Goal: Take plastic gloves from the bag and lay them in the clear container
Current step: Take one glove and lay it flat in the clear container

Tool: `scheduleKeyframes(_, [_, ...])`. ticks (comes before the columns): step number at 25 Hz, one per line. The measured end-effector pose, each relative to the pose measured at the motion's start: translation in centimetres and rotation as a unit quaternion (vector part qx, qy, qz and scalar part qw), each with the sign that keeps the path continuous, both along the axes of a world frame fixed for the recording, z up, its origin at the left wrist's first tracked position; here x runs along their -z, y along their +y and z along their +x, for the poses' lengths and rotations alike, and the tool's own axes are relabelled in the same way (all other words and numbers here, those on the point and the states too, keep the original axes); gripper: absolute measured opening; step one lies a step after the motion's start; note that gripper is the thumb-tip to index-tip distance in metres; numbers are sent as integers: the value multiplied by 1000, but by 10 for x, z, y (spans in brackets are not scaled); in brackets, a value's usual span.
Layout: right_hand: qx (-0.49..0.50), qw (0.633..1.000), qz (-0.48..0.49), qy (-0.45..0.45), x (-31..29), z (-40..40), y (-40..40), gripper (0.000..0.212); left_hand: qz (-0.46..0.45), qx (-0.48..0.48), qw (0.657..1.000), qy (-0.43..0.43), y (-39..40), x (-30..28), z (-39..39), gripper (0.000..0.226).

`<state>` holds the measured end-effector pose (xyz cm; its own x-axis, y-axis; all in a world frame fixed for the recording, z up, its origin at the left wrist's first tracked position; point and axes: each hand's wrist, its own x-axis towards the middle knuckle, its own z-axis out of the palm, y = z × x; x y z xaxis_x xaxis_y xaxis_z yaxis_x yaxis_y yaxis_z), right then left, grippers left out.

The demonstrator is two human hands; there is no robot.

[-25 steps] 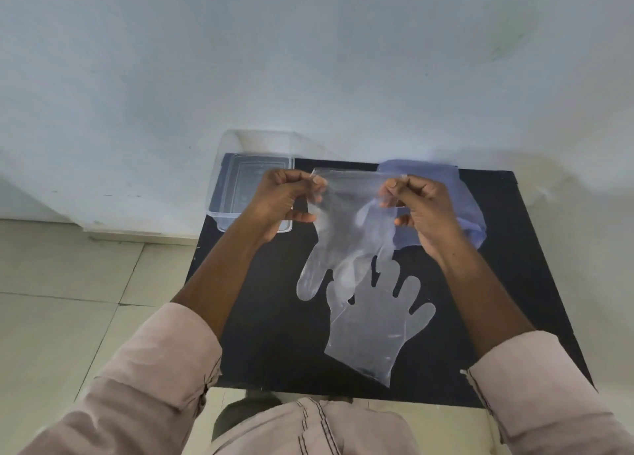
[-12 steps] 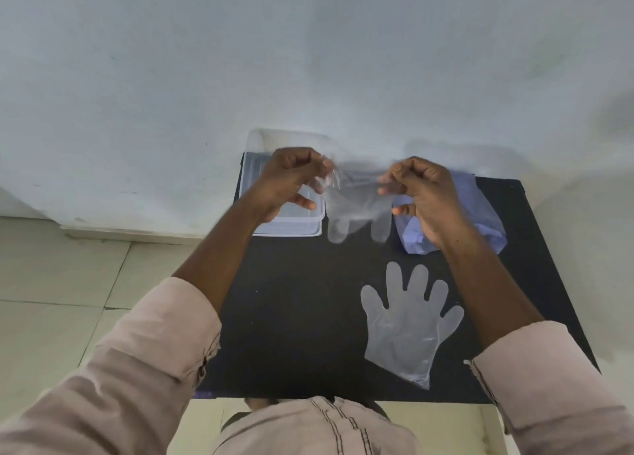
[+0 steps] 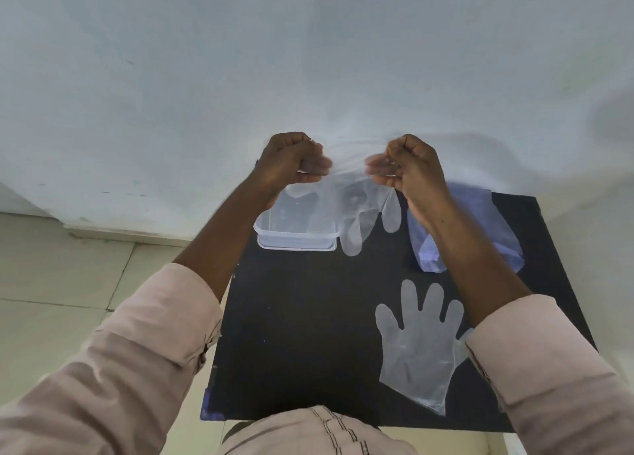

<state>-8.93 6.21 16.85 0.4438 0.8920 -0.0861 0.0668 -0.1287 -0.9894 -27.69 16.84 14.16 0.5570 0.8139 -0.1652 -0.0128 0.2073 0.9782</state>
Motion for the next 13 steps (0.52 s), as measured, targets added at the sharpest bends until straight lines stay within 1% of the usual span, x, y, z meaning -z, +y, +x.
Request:
scheduleKeyframes(4, [-12, 999, -37, -22, 10, -1, 57, 19, -43, -83, 995, 40, 44, -1, 2, 13])
scheduleKeyframes(9, [-15, 997, -67, -35, 26, 4, 124, 19, -60, -155, 983, 81, 94, 5, 14, 12])
scheduleKeyframes(11, [-14, 997, -63, -53, 29, 6, 144, 18, -53, -177, 978, 93, 110, 4, 18, 12])
scheduleKeyframes(13, [-7, 996, -33, -86, 27, 9, 158, 14, -20, -189, 978, 86, 120, -1, 22, 13])
